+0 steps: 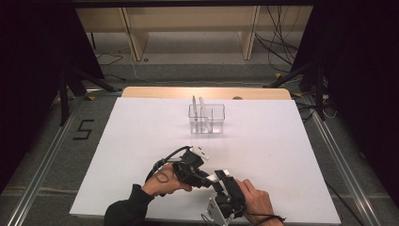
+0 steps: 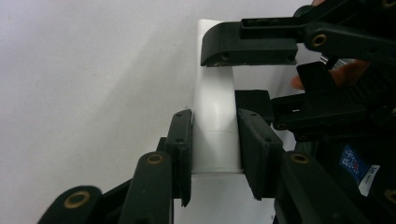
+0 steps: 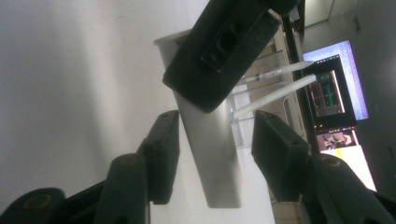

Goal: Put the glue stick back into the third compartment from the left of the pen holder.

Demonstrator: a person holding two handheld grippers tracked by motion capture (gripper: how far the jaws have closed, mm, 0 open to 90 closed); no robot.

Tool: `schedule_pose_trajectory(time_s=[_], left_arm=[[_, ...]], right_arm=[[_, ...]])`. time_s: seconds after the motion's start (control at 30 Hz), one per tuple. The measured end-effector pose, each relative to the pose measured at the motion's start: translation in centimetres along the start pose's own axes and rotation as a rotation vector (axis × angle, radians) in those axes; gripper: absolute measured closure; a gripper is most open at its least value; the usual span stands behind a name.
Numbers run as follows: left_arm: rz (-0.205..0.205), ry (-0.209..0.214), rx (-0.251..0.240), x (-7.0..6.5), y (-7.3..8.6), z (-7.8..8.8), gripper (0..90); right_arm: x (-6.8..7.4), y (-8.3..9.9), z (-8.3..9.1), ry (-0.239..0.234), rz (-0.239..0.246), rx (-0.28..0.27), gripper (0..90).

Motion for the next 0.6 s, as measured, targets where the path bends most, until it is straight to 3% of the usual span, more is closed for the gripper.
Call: schedule_pose_trajectory(time_s=[0.5, 0.57, 0.6], left_arm=[[0.001, 0.008, 0.011, -0.09, 0.08, -0.06, 66.6], [0.001, 0.008, 0.012, -0.06, 0.09, -0.08, 66.6], [0.001, 0.007, 0.013, -0.06, 0.10, -0.08, 66.6]], right_arm=[[0.69, -0.21, -0.20, 0.049, 0.123, -0.017, 66.9], [0.80, -0.17, -0.17, 0.050, 0.152, -0.015, 67.8], [1.00, -0.05, -0.07, 0.050, 0.144, 0.002, 68.2]])
Point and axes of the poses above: each handheld gripper's, and its own axes: z roughly backward along the jaws, y roughly out of its underside, x roughly to its left, the point moved 7 cm from there along -z, roughly forward along the jaws, and after that the axes turned 8 degrees about y, right-handed, at the moved point
